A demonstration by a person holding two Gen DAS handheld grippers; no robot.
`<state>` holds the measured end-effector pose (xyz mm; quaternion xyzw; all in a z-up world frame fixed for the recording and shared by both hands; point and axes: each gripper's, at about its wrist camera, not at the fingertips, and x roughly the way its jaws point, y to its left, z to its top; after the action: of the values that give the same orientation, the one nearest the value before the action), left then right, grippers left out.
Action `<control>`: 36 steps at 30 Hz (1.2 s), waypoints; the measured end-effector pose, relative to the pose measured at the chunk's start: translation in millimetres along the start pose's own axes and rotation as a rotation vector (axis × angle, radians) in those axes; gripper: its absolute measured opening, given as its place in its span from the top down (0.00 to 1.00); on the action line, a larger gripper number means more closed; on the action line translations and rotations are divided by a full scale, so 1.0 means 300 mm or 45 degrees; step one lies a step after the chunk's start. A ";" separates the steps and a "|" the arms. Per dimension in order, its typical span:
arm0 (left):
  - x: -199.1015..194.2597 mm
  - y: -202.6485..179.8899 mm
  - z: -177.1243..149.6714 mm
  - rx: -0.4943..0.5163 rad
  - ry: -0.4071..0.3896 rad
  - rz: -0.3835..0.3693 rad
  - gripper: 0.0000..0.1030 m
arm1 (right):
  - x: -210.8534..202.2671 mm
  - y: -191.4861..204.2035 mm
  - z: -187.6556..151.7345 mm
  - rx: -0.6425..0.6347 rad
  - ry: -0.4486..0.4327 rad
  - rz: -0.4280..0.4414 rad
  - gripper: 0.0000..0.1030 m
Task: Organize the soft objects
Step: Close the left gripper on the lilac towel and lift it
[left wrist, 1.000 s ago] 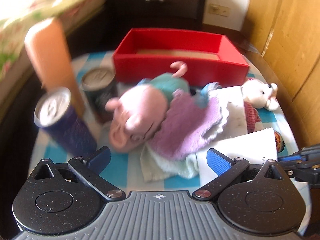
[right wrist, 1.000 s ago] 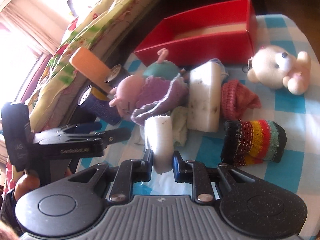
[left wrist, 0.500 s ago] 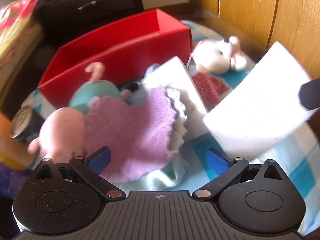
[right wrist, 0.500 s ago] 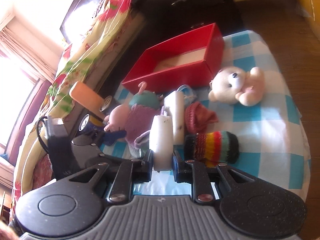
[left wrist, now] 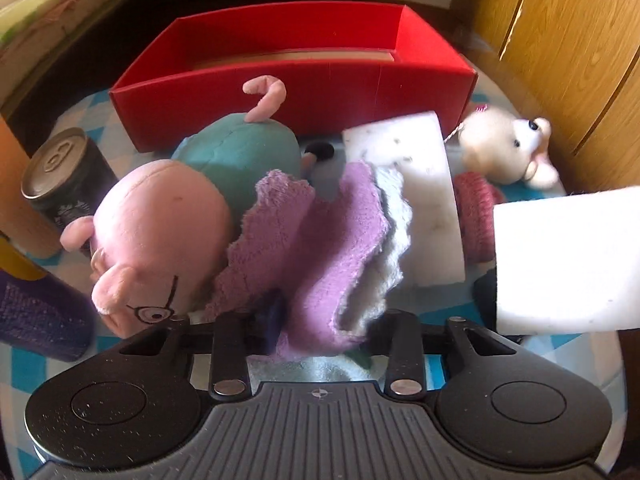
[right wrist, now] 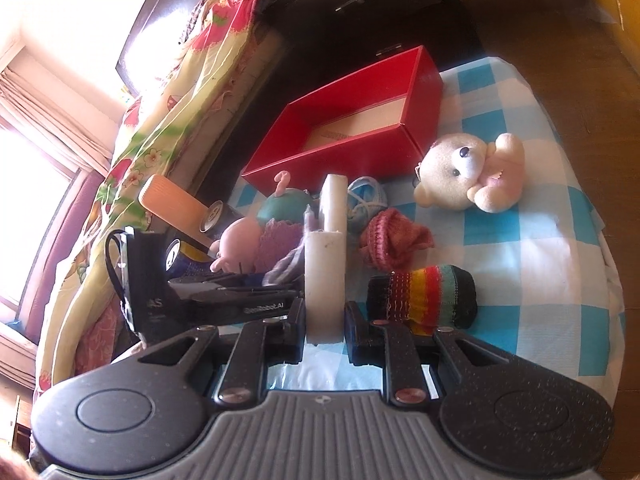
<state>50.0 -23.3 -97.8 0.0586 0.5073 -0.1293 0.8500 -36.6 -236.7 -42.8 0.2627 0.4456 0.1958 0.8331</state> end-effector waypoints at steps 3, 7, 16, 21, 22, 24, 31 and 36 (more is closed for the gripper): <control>-0.029 0.021 0.002 -0.047 -0.017 -0.009 0.81 | -0.003 -0.001 0.001 0.008 -0.004 0.001 1.00; -0.075 0.056 0.014 -0.131 -0.038 -0.060 0.89 | 0.000 0.012 0.005 0.000 -0.006 0.008 1.00; -0.146 0.054 0.030 -0.200 -0.093 -0.190 0.93 | 0.017 0.046 0.005 -0.023 -0.008 0.014 1.00; -0.210 0.078 0.033 -0.251 -0.139 -0.274 0.93 | 0.019 0.073 0.006 -0.049 -0.024 0.029 1.00; -0.223 0.087 0.034 -0.265 -0.148 -0.288 0.92 | 0.019 0.076 0.006 -0.051 -0.027 0.029 1.00; -0.240 0.099 0.034 -0.270 -0.161 -0.288 0.92 | 0.026 0.079 0.005 -0.054 -0.023 0.024 1.00; -0.248 0.156 0.024 -0.369 -0.163 -0.338 0.92 | 0.046 0.090 0.002 -0.056 0.001 0.034 1.00; -0.238 0.117 0.023 -0.267 -0.138 -0.246 0.93 | 0.044 0.098 0.011 -0.046 -0.010 0.050 1.00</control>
<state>33.4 20.2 -33.0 -0.0866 0.4745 -0.1598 0.8613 -29.5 -207.2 -31.8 0.2571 0.4334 0.2190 0.8355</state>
